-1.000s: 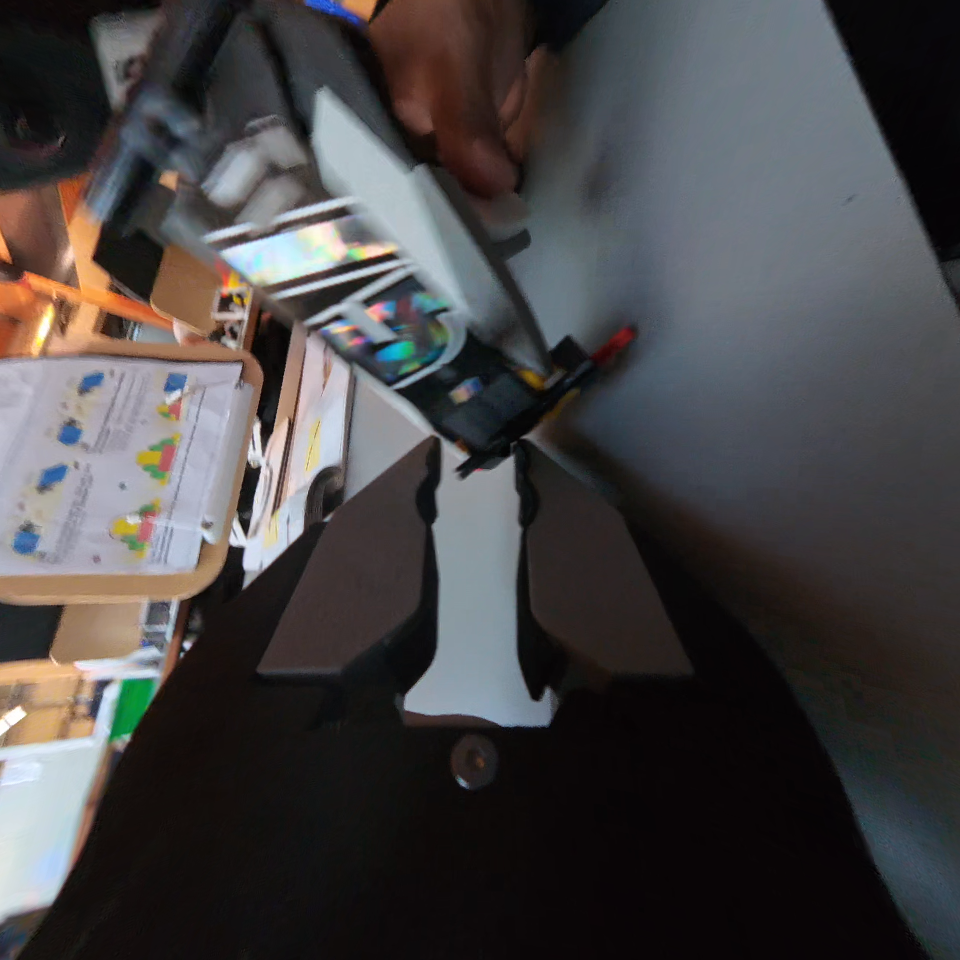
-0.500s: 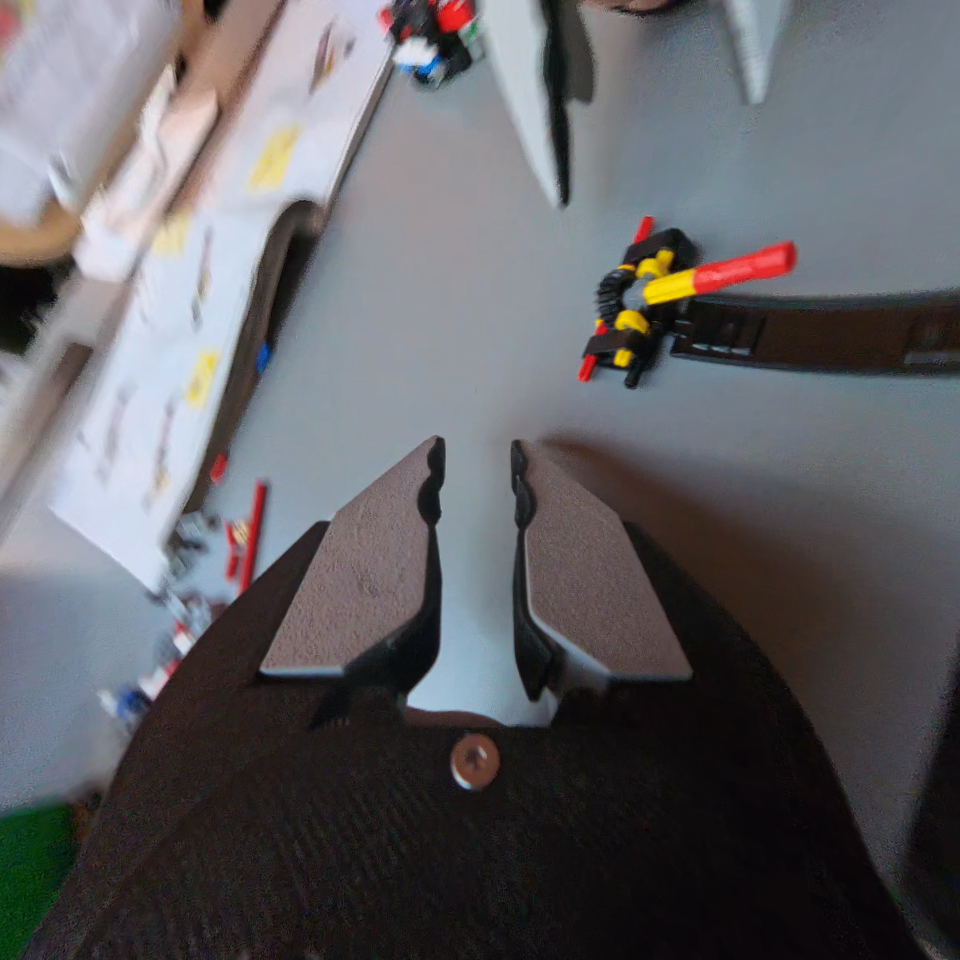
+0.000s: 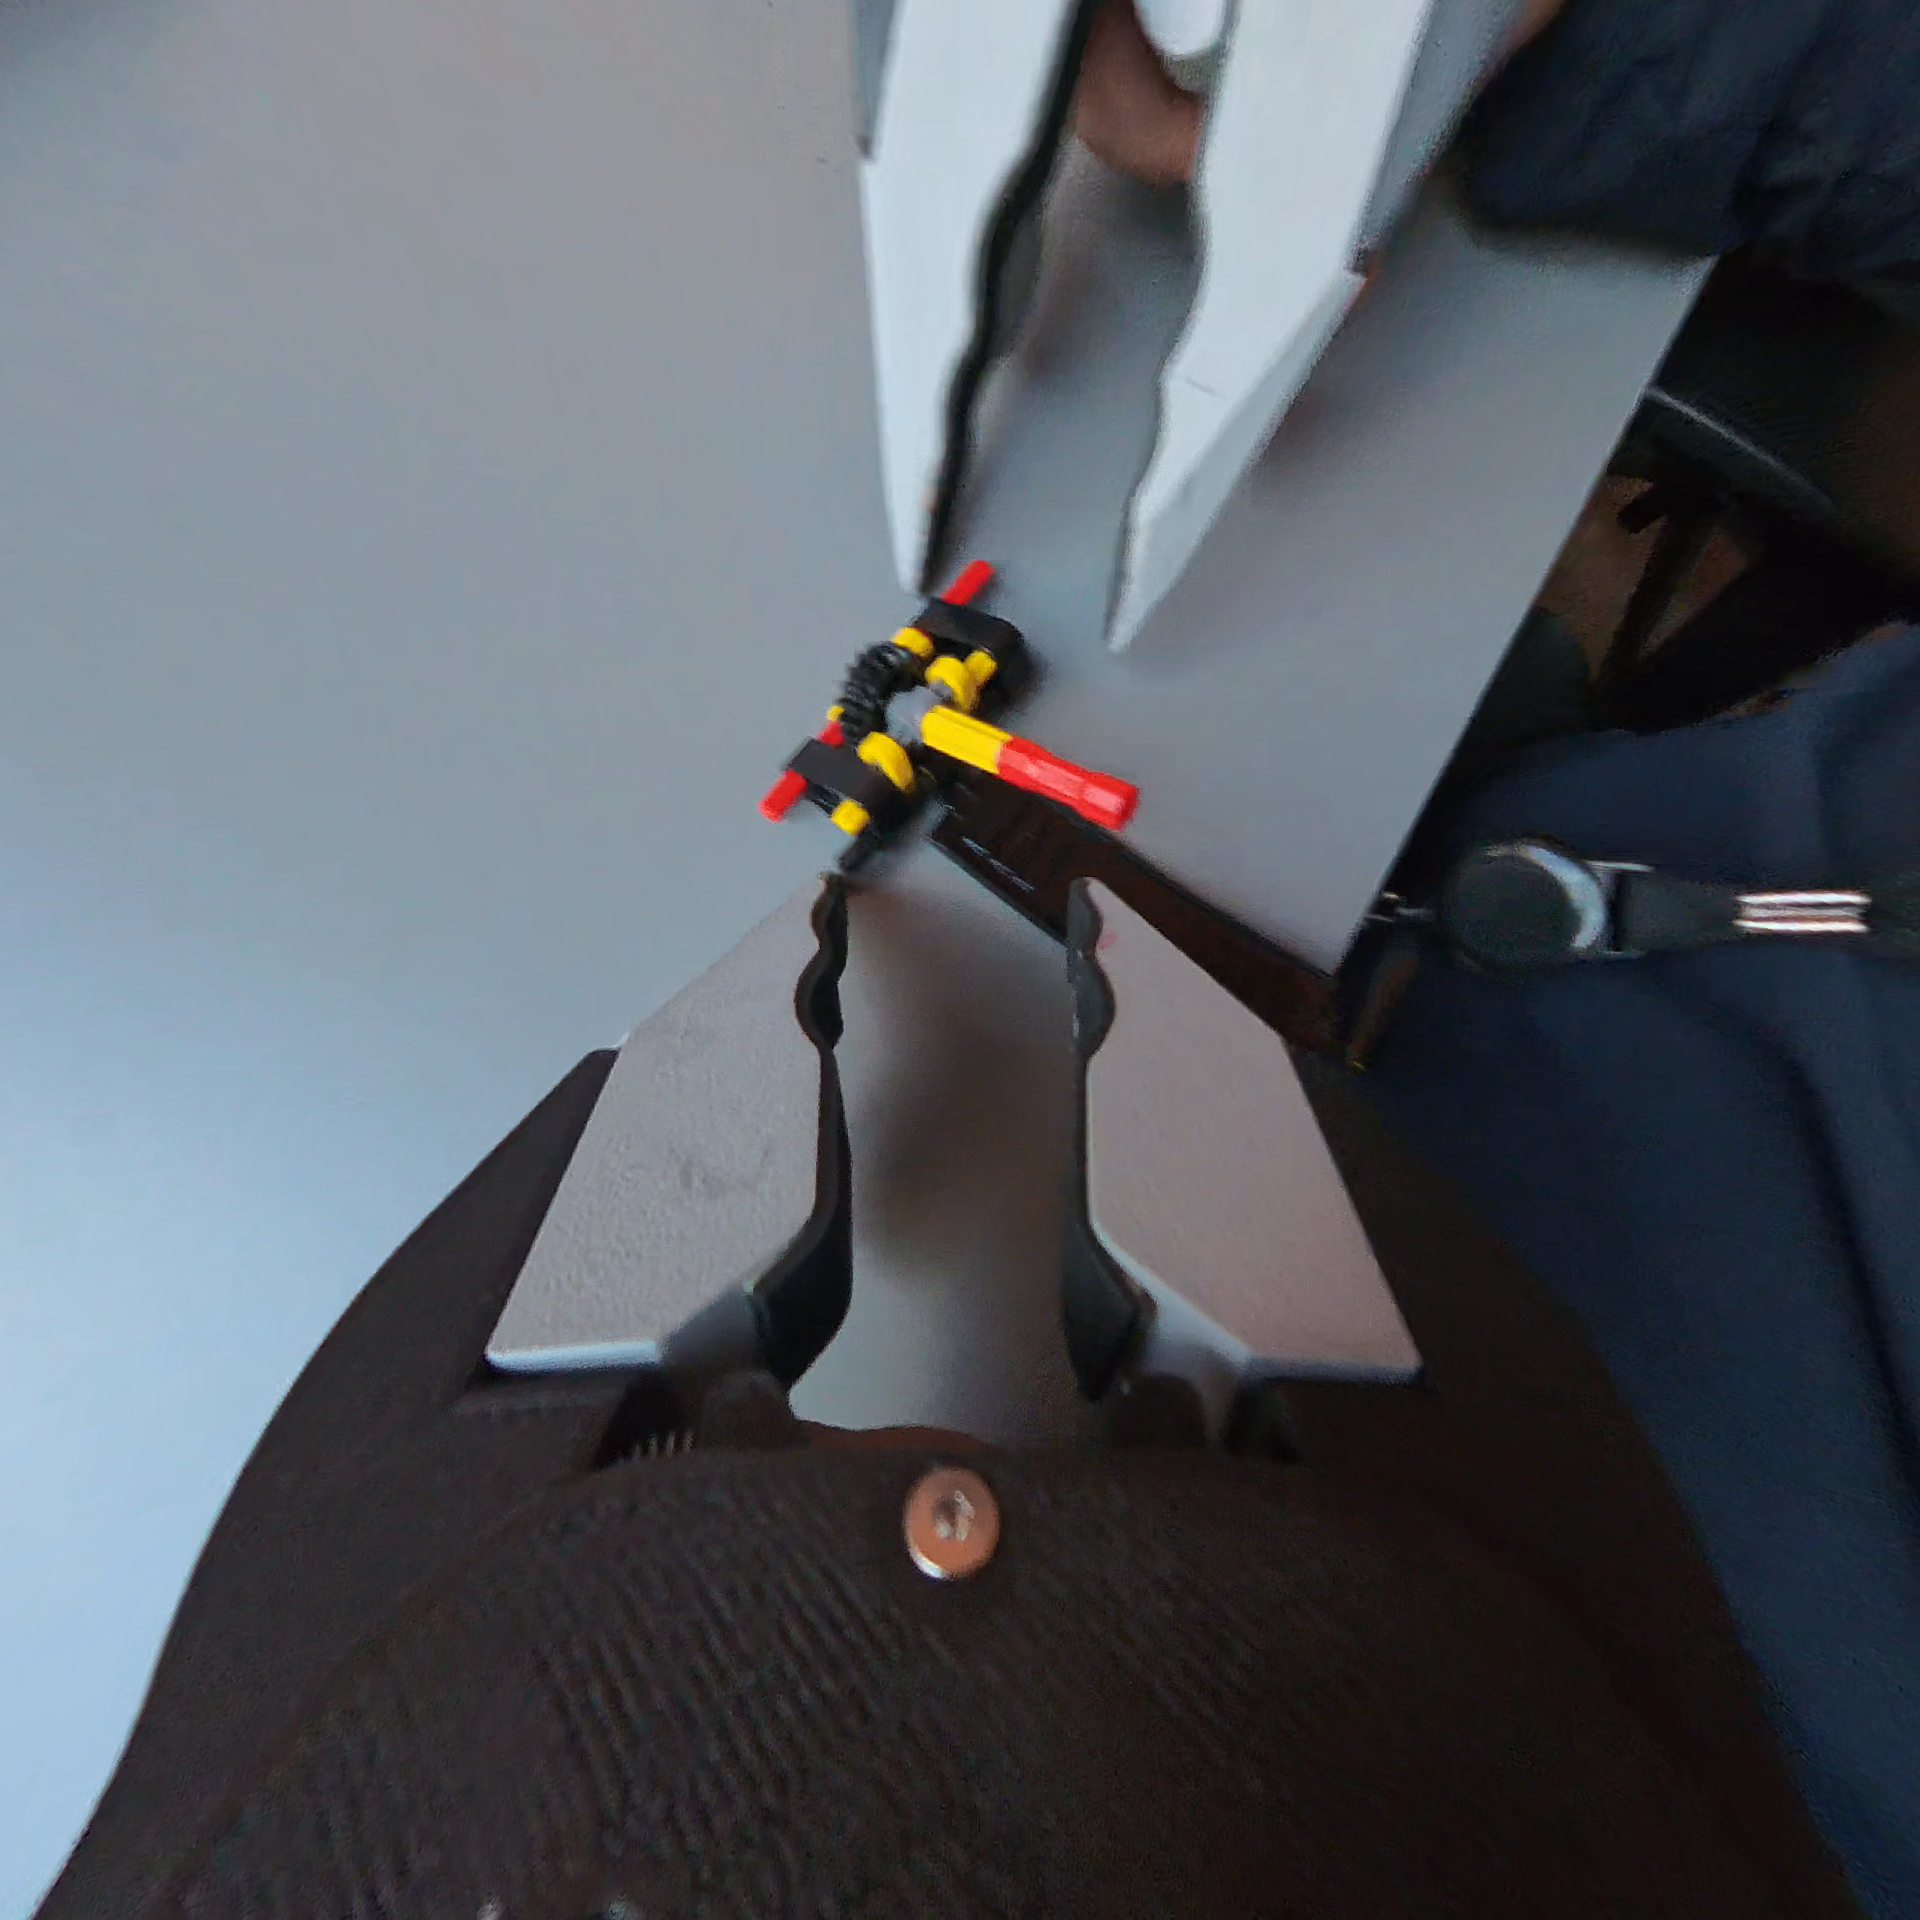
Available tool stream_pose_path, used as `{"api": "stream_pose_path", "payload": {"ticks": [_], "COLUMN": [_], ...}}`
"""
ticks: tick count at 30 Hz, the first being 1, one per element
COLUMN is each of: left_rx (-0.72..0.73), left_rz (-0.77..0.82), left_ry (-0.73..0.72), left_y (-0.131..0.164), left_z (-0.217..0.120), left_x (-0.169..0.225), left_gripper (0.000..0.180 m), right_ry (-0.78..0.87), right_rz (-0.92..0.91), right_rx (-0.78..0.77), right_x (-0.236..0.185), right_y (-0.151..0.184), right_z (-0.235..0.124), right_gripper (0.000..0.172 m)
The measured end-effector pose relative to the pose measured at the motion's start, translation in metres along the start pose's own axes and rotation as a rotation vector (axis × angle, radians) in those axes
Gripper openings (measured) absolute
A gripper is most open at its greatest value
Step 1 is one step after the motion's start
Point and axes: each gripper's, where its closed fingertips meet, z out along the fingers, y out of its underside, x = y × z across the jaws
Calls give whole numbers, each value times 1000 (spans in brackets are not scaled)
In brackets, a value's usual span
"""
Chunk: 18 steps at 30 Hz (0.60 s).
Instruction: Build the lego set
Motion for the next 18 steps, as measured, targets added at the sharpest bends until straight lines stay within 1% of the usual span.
{"api": "stream_pose_path", "payload": {"ticks": [2,4,5,7,8,9,10,12,14,16,18], "left_rx": [-16,-20,-37,-68,-57,-44,-41,-32,-36,-11,9], "left_rz": [56,162,208,280,310,318,291,211,169,186,216], "left_ry": [-36,-69,-95,-205,-245,-243,-224,-114,15,91,89], "left_y": [-6,-14,-16,-21,-25,-28,-29,-28,-25,-26,-29], "left_z": [1,2,2,-2,-6,-9,-13,-19,-24,-25,-19], "left_x": [-12,-24,-33,-59,-70,-75,-77,-63,-35,-7,8], "left_gripper": [35,29,27,23,21,21,22,41,63,71,70], "right_ry": [-22,-48,-34,29,60,85,94,102,37,14,54], "right_rz": [4,-12,-29,-83,-111,-129,-138,-131,-127,-166,-235], "right_rx": [-15,-37,-50,-59,-45,-28,-15,-16,-21,-38,-69], "right_x": [-10,-23,-26,-23,-20,-16,-12,-3,-8,-12,-8], "right_y": [2,6,8,7,3,-2,-6,-14,-19,-20,-15], "right_z": [1,1,1,-6,-11,-17,-22,-27,-20,-8,4], "right_gripper": [34,34,34,29,30,33,40,56,62,62,64]}}
